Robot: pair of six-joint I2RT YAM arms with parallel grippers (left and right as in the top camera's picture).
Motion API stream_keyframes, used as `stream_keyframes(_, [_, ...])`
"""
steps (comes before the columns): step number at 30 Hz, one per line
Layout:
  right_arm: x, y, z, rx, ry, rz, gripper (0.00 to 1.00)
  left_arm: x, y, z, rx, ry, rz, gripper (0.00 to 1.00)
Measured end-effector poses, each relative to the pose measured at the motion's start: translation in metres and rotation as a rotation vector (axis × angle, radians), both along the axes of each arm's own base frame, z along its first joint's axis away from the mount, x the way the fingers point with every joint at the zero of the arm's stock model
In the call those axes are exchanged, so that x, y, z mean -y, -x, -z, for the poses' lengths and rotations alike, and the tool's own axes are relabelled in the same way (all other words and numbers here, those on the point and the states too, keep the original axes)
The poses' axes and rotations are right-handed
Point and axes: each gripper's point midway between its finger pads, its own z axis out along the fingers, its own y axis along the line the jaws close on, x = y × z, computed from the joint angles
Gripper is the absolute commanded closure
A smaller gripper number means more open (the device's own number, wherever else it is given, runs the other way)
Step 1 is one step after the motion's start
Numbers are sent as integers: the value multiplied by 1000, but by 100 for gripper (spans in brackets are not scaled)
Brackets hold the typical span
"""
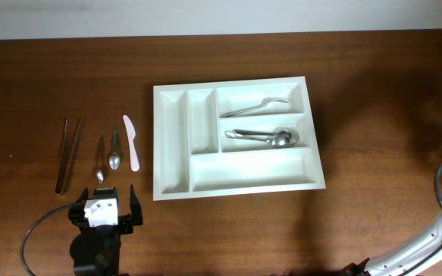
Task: Pack container
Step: 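Close the right gripper on the fork handle and lift it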
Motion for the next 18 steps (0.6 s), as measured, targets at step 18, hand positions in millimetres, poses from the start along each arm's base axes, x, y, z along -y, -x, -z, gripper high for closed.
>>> stream_keyframes(18, [57,35,0,26,44,-153,21,0,0,0,0,-1,-2,1])
